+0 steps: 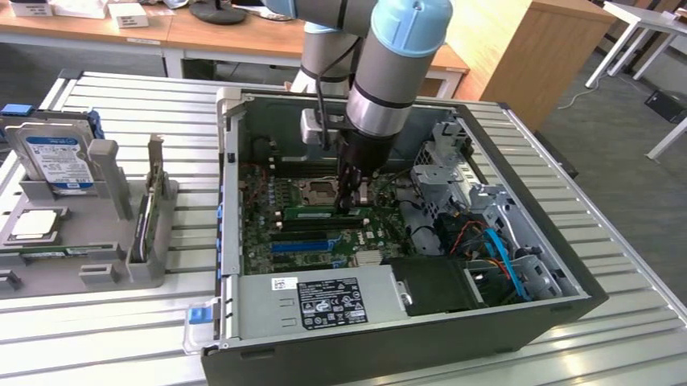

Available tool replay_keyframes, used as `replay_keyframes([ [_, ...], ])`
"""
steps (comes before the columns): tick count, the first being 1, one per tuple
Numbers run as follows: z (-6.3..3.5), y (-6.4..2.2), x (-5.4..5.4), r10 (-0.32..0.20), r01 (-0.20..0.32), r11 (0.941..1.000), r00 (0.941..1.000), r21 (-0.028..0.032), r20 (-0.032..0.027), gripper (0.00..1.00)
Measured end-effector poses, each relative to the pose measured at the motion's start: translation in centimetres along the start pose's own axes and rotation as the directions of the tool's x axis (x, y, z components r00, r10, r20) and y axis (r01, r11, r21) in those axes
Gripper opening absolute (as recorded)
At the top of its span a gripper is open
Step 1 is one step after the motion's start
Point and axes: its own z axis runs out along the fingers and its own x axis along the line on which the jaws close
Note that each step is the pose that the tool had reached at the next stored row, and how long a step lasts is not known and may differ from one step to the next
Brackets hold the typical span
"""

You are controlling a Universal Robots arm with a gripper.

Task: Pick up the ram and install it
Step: 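Insert the ram into the slot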

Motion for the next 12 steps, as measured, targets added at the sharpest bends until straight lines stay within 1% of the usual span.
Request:
replay_keyframes([
  [12, 0.47, -0.02, 0.01, 0.0, 0.0, 1.0, 1.0, -0.0001, -0.0001, 0.12],
])
